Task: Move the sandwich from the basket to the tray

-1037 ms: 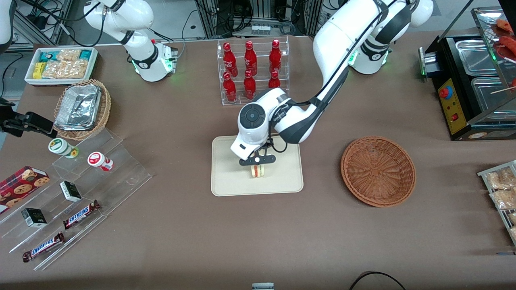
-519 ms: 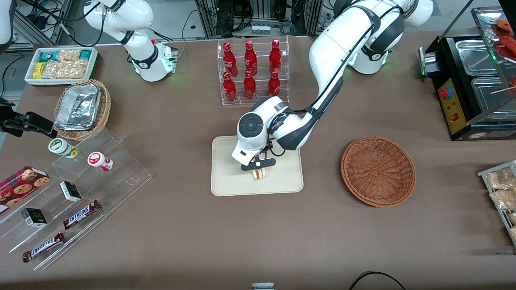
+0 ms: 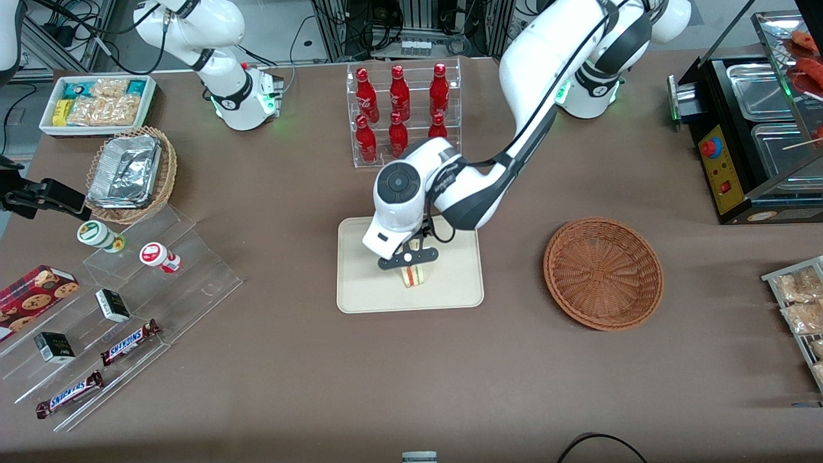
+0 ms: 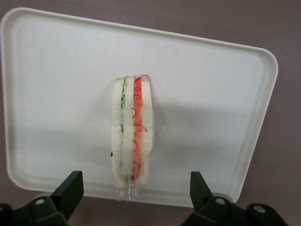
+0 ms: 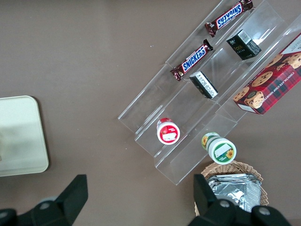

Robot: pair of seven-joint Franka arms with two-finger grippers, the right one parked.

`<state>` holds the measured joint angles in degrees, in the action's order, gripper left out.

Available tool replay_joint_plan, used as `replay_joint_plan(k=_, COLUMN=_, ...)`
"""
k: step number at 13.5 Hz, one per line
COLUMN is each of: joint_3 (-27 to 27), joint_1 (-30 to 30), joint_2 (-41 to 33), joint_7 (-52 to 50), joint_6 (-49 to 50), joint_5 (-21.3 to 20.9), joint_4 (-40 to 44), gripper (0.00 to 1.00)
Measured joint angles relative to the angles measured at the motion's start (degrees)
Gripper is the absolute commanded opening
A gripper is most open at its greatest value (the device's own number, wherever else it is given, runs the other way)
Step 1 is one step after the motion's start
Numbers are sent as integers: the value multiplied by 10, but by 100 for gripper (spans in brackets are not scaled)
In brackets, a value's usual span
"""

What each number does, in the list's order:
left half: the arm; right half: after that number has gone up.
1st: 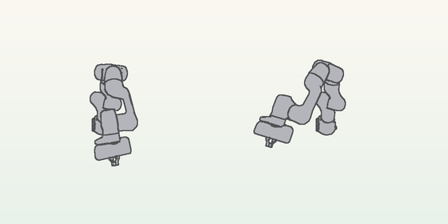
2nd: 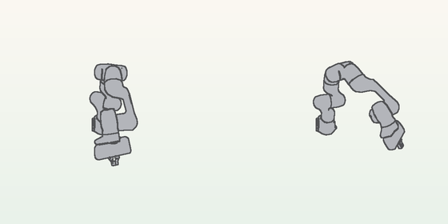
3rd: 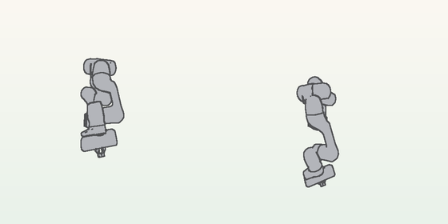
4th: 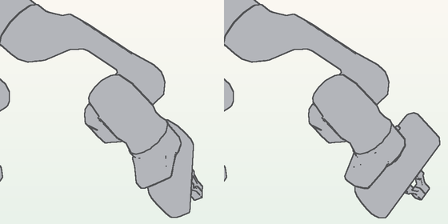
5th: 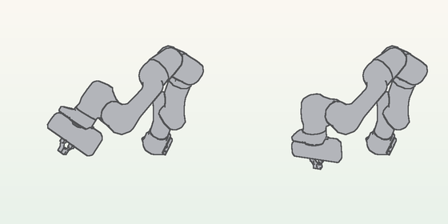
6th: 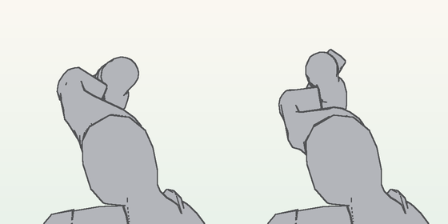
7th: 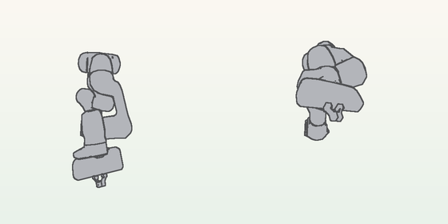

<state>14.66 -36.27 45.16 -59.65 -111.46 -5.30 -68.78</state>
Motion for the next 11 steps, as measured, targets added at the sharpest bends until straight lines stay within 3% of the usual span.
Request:
replay_joint_plan(k=6, joint_3=-5, joint_1=58, joint_2=-72, joint_7=79, joint_6=103, joint_5=0, joint_4=-5, gripper=100)
replay_joint_plan(k=11, joint_3=-7, joint_1=156, joint_2=-169, joint_7=240, joint_6=113, joint_5=1, joint_4=-113, gripper=100)
